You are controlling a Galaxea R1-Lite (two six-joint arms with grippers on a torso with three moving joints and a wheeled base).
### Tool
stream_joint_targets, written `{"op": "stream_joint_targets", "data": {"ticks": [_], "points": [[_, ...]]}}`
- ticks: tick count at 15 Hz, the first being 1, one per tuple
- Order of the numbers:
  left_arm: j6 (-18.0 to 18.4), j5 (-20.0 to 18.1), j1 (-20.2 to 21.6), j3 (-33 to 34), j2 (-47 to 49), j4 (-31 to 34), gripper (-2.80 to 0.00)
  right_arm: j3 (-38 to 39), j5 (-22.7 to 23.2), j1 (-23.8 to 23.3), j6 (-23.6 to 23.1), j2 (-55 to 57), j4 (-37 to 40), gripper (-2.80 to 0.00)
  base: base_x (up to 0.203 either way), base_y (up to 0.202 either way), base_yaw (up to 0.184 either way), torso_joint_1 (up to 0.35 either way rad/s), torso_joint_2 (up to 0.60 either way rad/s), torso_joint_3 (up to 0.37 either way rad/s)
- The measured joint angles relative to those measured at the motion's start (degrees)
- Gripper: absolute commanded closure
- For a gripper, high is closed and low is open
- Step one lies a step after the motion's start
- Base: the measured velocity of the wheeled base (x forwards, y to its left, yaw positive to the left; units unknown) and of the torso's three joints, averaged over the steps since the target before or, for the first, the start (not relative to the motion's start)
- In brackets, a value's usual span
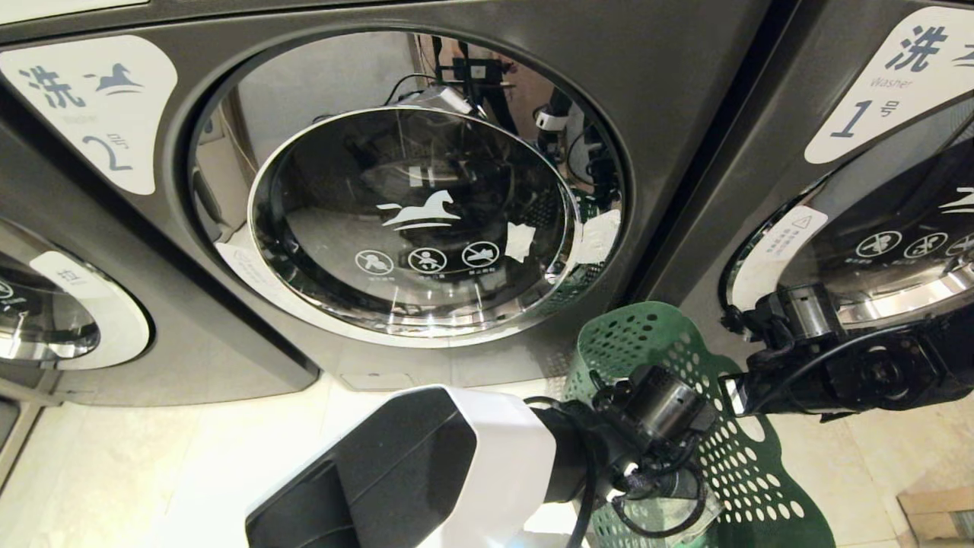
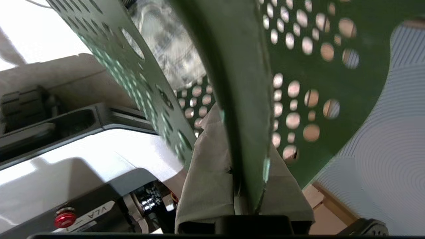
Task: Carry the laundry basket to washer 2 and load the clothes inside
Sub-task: Pick up the clothes basket and put it beside the washing machine
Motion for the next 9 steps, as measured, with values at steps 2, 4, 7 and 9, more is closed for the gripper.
{"op": "stream_joint_targets", "data": {"ticks": [2, 4, 7, 9], "points": [[0.0, -0.03, -0.27, 0.0, 0.25, 0.03, 0.0, 0.02, 0.01, -0.42, -0.26, -0.23, 0.04, 0.0, 0.0, 0.0, 0.0, 0.001, 0.0, -0.018], [0.02, 0.02, -0.55, 0.0, 0.41, 0.25, 0.0, 0.17, 0.01, -0.67, -0.35, -0.3, 0.04, 0.0, 0.0, 0.0, 0.0, 0.0, 0.0, 0.0], [0.02, 0.05, -0.99, 0.0, 0.65, 0.11, 0.0, 0.63, -0.02, -1.03, -1.5, -0.34, 0.06, 0.0, 0.0, 0.0, 0.0, 0.0, 0.0, 0.0], [0.28, 0.08, -1.85, 0.0, 1.01, 0.01, 0.0, 1.13, -0.11, -1.28, -2.09, -0.36, 0.11, 0.0, 0.0, 0.0, 0.0, 0.0, 0.0, 0.0]]}}
